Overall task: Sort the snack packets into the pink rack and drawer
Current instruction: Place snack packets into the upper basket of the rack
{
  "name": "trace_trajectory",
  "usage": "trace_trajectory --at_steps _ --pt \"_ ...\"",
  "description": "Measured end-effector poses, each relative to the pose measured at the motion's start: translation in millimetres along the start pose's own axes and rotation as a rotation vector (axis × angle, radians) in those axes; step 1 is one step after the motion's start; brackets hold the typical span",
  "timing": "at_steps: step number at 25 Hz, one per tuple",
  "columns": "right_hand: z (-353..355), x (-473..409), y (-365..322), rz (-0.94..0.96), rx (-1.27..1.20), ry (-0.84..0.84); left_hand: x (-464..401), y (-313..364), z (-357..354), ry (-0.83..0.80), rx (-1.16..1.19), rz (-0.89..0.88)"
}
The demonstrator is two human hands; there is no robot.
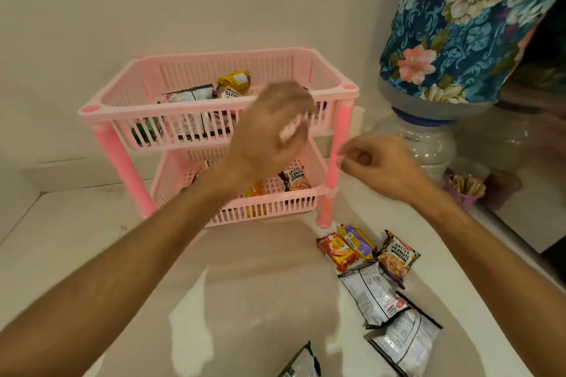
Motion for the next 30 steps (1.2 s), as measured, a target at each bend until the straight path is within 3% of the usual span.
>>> trace_trajectory --at_steps 2,4,8,11,16,22,27,30 --pt "-19 37 14 -0.035 -0.002 -0.226 51 19 -23 -0.158 -0.039 -0.092" --pt "-39 74 30 -0.099 0.009 -0.464 99 29 -50 -0.424 -0.051 -0.074" --pt "-76 148 59 -0.308 0.056 -0.811 194 23 -92 -1.162 -0.245 0.267" --pt "-93 187 68 -0.42 0.112 -0.826 250 21 -98 -1.419 -0.245 0.478" --pt "-113 212 66 -0.463 0.275 -0.607 300 40 -91 -1.576 -0.298 0.635" --pt "-140 216 56 -0.366 0.382 -0.479 317 50 -86 -1.569 -0.261 0.849" --pt "-139 182 41 -0.278 0.319 -0.458 308 39 -82 -1.475 -0.24 0.926" --pt "-119 140 18 -0.182 0.191 -0.428 272 19 -67 -1.269 -0.177 1.004"
Point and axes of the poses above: each hand's wrist, its own x-axis away from the middle knuckle, its own z-axis out of the back of the hand, y = z × x, the point moved 4 cm from there along -x, towards the middle knuckle, and after that the axes turned 13 degrees about z, right-handed, at the moved point
